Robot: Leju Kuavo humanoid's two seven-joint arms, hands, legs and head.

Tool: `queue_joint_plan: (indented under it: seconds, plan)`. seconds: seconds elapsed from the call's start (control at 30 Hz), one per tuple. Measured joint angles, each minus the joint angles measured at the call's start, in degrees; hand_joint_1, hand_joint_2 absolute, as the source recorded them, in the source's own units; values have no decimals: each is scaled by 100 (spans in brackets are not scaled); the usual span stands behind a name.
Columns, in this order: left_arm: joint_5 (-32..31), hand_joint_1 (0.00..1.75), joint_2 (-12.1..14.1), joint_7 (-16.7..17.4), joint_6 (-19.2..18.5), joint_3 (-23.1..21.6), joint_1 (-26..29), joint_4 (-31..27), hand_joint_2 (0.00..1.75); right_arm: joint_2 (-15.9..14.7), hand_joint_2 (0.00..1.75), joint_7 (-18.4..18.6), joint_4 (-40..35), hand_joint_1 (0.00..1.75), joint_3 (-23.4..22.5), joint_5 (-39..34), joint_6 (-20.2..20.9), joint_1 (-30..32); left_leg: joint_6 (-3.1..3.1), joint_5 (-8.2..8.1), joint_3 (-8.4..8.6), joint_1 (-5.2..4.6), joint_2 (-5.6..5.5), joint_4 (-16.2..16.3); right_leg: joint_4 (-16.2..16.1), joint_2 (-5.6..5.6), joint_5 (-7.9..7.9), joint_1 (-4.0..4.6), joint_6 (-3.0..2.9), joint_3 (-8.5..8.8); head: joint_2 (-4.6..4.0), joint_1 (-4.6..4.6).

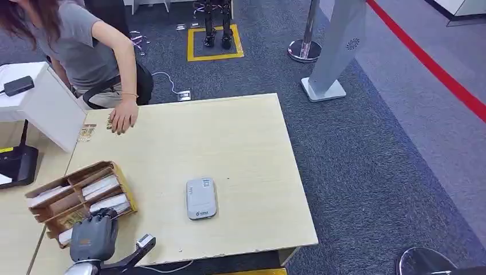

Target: Pass the card to the sensor for recognition and then transmit it.

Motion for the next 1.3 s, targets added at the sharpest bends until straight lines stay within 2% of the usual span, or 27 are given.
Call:
queue_joint_plan:
  seconds: [0.37,0.87,1.03,1.1,1.17,1.23,1.3]
  plan:
    - [-185,175,-15,339,127,-374,-184,218,175,2,0,-11,33,0,125,55,63,-56,0,0,-1,-1,-2,0,0,-2,0,0,0,2,0,0]
    - [-185,175,57,343,125,-584,-268,221,175,7,0,11,46,0,133,103,68,-69,0,0,-1,-1,-2,0,0,-3,0,-1,0,2,0,0]
    - [-185,175,114,505,133,-750,-319,225,175,11,0,11,46,0,164,107,85,-69,0,0,-1,-1,-2,0,0,-2,0,0,0,2,0,0]
    - [-185,175,171,612,164,-866,-350,227,175,13,0,11,46,0,197,114,90,-69,0,0,-1,-1,-2,0,0,-2,0,0,0,2,0,0]
    - [-185,175,260,860,207,-1001,-390,227,175,15,0,11,46,0,219,122,90,-72,-1,1,-1,0,-2,0,0,-2,0,0,0,1,0,0]
    - [-194,175,421,1203,338,-1223,-452,214,175,15,0,11,46,0,227,122,92,-75,-1,1,-1,0,-2,0,0,-1,0,0,0,-1,0,0]
    - [-196,175,674,1686,409,-1555,-568,87,175,15,0,11,46,0,229,122,92,-76,-2,1,-2,0,-2,0,1,-2,0,0,0,-3,0,0]
